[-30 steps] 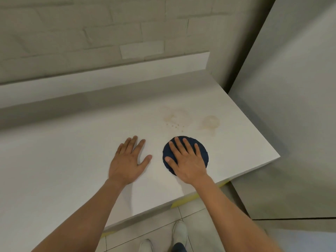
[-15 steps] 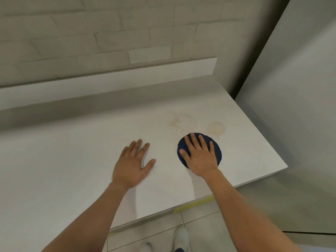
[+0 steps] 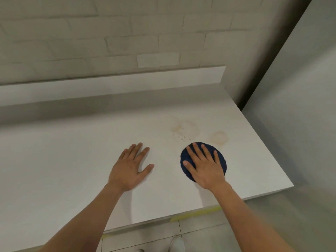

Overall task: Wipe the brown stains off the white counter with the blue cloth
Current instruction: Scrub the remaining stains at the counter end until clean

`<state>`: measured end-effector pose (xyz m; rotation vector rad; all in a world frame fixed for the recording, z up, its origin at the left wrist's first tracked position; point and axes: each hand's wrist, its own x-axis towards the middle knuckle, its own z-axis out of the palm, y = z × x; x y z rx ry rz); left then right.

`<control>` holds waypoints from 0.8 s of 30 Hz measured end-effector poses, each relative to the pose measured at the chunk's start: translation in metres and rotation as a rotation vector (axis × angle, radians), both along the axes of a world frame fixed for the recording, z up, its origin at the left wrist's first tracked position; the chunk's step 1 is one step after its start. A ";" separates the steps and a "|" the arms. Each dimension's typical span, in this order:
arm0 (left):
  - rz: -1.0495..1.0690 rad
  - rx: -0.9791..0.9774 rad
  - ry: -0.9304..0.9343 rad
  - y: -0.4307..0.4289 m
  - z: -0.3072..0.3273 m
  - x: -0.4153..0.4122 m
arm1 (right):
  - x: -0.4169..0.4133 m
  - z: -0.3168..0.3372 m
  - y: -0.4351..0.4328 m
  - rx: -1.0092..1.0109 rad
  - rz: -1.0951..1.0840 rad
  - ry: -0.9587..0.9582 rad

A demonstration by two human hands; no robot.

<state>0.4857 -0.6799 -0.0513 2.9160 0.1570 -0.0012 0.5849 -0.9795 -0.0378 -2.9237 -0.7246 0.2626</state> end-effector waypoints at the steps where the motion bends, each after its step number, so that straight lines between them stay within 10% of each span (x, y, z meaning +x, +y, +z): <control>1: 0.000 0.005 0.001 0.000 0.000 0.000 | 0.006 0.000 0.009 -0.004 -0.011 -0.006; 10: 0.025 -0.266 -0.067 0.003 0.016 0.000 | -0.017 0.007 0.098 0.137 0.172 0.070; 14: -0.092 -0.198 -0.052 -0.015 0.031 0.015 | -0.017 0.014 0.060 0.411 0.002 0.013; 24: -0.283 0.026 0.126 -0.059 0.017 0.029 | -0.035 0.006 0.044 0.250 0.035 -0.161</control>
